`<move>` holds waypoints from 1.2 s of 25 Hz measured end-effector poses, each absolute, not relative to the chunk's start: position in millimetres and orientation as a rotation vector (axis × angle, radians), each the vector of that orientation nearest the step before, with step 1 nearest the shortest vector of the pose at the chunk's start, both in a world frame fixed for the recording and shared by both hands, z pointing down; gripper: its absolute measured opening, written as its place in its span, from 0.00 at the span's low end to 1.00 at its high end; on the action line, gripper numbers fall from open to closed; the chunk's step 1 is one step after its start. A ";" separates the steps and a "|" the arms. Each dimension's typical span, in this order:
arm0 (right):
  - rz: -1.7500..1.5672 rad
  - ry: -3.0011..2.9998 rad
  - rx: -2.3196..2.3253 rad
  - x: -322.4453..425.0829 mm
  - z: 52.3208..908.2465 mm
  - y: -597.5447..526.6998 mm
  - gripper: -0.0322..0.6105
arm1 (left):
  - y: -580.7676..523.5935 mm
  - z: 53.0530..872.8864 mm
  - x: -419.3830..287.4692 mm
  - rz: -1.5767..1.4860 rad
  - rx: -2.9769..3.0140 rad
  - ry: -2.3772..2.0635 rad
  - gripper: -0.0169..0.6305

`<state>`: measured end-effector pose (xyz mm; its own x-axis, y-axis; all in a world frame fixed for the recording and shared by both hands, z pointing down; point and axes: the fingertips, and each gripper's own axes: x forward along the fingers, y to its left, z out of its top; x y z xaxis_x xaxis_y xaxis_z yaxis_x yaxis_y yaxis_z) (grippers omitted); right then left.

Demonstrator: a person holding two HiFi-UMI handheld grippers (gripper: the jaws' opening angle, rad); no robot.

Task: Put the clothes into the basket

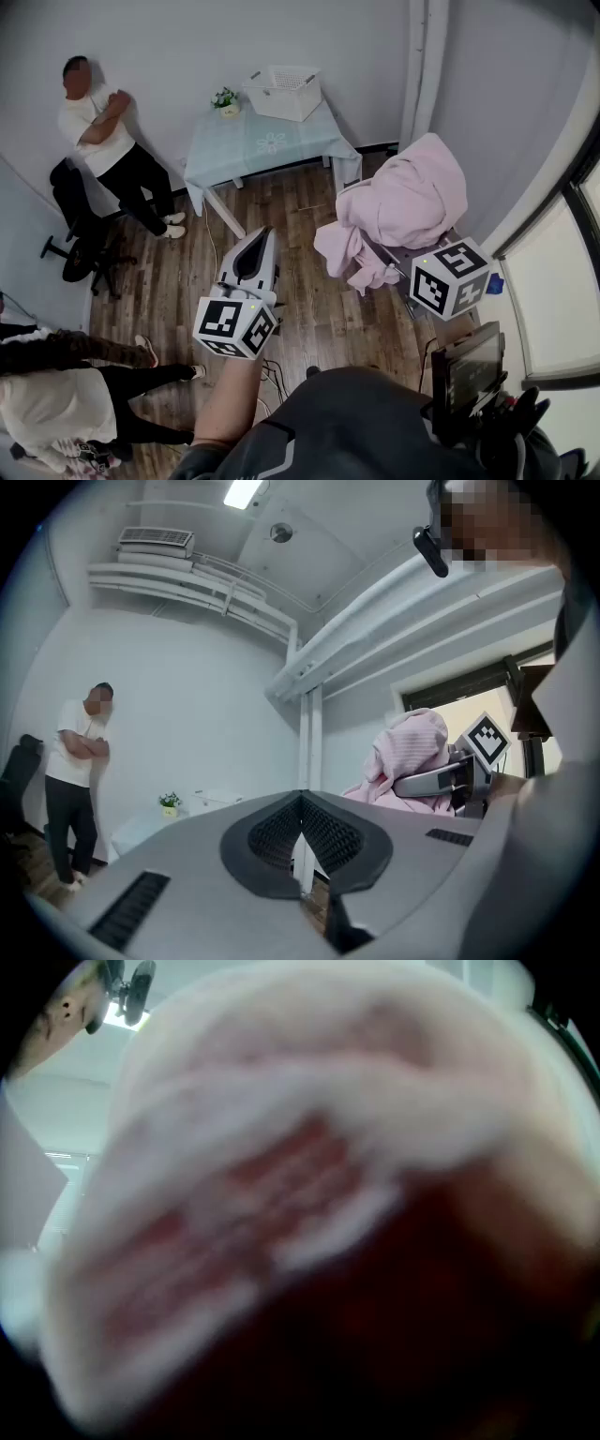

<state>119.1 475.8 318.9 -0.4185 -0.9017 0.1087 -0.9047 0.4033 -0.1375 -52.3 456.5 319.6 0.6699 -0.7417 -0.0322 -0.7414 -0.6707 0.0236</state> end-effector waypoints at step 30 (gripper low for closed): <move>0.213 -2.589 1.687 91.1 297.8 452.5 0.57 | 440.0 294.3 -73.4 -0.082 2.884 -1.274 0.04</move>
<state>91.1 452.5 297.8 -0.4059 -0.9071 0.1117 -0.9131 0.3975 -0.0907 -73.4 440.0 294.3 0.6722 -0.7386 -0.0525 -0.7392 -0.6734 0.0100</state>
